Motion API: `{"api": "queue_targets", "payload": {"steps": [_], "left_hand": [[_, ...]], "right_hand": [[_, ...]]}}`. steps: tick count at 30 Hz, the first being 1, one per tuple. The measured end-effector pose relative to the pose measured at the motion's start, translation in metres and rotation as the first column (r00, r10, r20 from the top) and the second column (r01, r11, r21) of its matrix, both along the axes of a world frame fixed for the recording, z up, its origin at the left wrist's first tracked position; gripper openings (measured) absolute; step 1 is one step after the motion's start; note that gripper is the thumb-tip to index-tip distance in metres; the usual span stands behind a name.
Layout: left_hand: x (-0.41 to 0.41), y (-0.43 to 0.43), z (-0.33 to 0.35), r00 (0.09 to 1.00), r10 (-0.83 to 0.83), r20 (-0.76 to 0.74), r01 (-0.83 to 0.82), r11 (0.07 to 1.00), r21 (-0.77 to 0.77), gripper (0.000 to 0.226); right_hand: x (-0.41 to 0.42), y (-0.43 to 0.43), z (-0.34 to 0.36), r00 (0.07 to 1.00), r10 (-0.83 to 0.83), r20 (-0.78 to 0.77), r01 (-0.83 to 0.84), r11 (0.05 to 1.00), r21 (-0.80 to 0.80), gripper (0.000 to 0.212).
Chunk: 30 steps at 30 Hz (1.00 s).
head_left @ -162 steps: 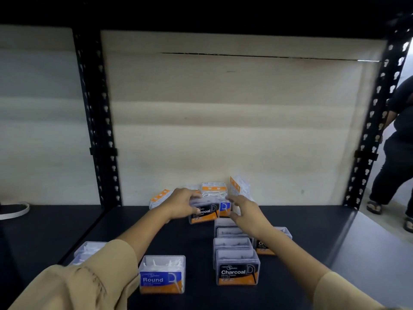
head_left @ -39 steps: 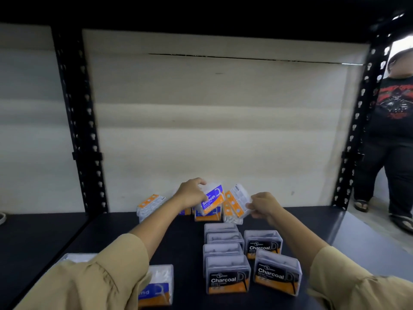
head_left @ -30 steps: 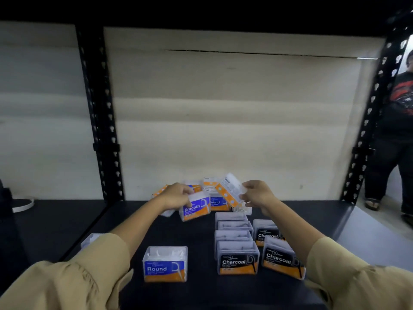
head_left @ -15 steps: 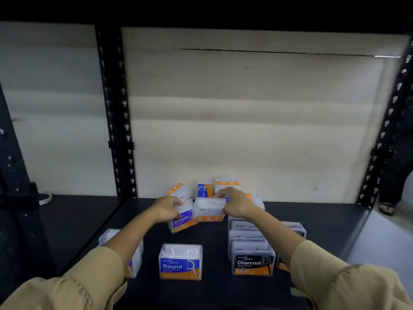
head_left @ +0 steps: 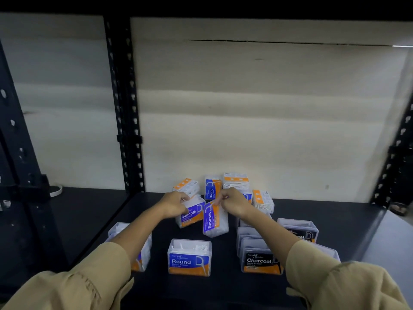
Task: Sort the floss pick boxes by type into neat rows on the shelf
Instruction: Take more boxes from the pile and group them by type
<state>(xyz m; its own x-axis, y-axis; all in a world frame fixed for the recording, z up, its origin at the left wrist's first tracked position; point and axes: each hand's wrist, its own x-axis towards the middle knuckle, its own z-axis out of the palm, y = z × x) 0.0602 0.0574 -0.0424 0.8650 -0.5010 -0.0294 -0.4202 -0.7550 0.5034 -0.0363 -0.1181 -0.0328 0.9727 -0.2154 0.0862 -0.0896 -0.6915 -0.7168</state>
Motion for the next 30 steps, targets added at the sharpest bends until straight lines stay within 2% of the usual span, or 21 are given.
{"api": "queue_targets", "payload": {"steps": [4, 8, 11, 15, 18, 22, 25, 28, 30], "left_hand": [[0.000, 0.000, -0.001, 1.000, -0.004, -0.002, 0.004, 1.000, 0.002, 0.055], [0.000, -0.001, -0.001, 1.000, -0.004, 0.006, 0.004, 1.000, 0.013, 0.055], [-0.001, 0.000, -0.001, 1.000, -0.008, 0.027, 0.007, 1.000, 0.030, 0.055], [-0.003, 0.001, -0.001, 0.999, -0.012, 0.040, 0.011, 0.999, 0.034, 0.055], [-0.003, 0.001, 0.000, 0.999, -0.019, 0.043, 0.017, 0.999, 0.046, 0.055], [-0.003, 0.003, 0.000, 0.999, -0.024, 0.045, 0.021, 0.998, 0.062, 0.055], [-0.004, 0.002, 0.001, 0.999, -0.029, 0.041, 0.026, 0.998, 0.064, 0.056], [-0.005, 0.003, 0.003, 0.998, -0.045, 0.043, 0.041, 0.996, 0.085, 0.055], [-0.003, 0.007, 0.005, 0.997, -0.059, 0.047, 0.053, 0.992, 0.112, 0.053]], "right_hand": [[-0.002, -0.002, 0.002, 1.000, 0.011, -0.020, -0.010, 0.999, 0.046, 0.027], [-0.002, 0.002, 0.005, 0.998, 0.052, 0.021, -0.051, 0.996, -0.067, 0.034], [-0.003, 0.008, 0.008, 0.990, 0.129, 0.050, -0.117, 0.973, -0.197, 0.029], [-0.005, 0.020, 0.004, 0.968, 0.234, -0.087, -0.249, 0.923, -0.293, 0.040], [-0.009, 0.024, 0.008, 0.961, 0.223, -0.165, -0.267, 0.904, -0.334, 0.053], [-0.015, 0.015, 0.014, 0.953, 0.172, -0.250, -0.249, 0.915, -0.317, 0.058], [-0.017, 0.017, 0.010, 0.929, 0.176, -0.327, -0.301, 0.872, -0.385, 0.063], [-0.015, 0.027, 0.001, 0.932, 0.174, -0.319, -0.326, 0.788, -0.522, 0.060], [-0.013, 0.032, 0.000, 0.964, 0.148, -0.223, -0.248, 0.806, -0.538, 0.051]]}}
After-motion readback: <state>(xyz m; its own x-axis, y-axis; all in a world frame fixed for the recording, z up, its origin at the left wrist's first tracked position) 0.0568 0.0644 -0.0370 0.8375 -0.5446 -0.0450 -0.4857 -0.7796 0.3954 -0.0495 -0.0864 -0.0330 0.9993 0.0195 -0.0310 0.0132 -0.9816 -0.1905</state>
